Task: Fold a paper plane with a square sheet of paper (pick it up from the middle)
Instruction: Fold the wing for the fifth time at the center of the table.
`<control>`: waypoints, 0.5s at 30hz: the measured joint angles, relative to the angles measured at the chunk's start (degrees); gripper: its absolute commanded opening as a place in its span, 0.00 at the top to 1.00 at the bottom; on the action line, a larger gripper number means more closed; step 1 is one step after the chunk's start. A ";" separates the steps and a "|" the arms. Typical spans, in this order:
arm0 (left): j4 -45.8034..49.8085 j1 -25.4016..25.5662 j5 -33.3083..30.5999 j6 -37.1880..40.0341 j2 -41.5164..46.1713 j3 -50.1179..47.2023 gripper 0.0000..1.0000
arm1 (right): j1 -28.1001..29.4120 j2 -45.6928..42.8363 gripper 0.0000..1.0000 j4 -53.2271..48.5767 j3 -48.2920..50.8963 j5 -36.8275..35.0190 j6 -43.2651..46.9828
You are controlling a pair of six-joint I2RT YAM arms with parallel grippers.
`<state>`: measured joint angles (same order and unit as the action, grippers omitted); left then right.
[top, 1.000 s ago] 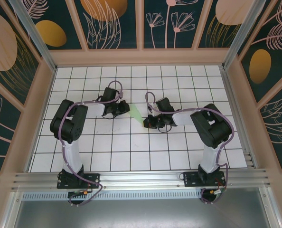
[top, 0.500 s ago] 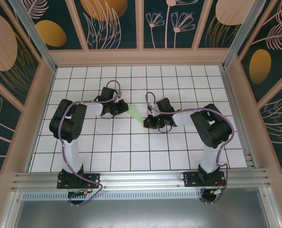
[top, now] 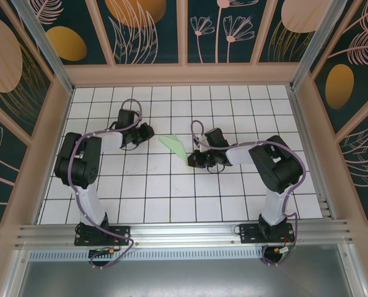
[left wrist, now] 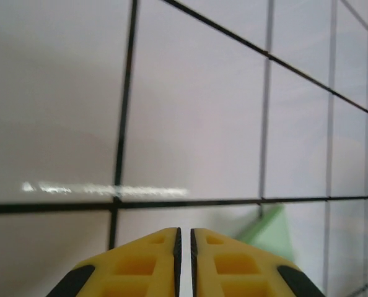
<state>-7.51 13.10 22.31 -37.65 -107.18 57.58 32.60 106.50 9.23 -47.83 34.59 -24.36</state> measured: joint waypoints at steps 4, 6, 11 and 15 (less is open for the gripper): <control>-2.82 3.50 0.83 -1.64 6.32 -3.76 0.81 | 0.00 0.00 0.99 0.02 -0.04 0.02 -0.02; -3.50 6.29 1.16 -2.36 6.86 -4.22 0.79 | 0.00 -0.17 0.98 -0.02 -0.04 0.00 -0.02; -3.74 11.21 0.20 -4.11 6.84 -4.94 0.72 | 0.02 -1.95 0.88 -3.52 -0.11 -0.15 -0.85; -3.72 11.19 -3.10 -5.73 7.13 -5.46 0.64 | 0.42 -4.63 0.77 -6.36 -0.44 -0.20 -2.78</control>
<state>-11.22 24.29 19.20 -43.38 -100.05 52.12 33.01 101.86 2.87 -48.27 34.39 -27.14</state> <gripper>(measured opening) 0.327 0.186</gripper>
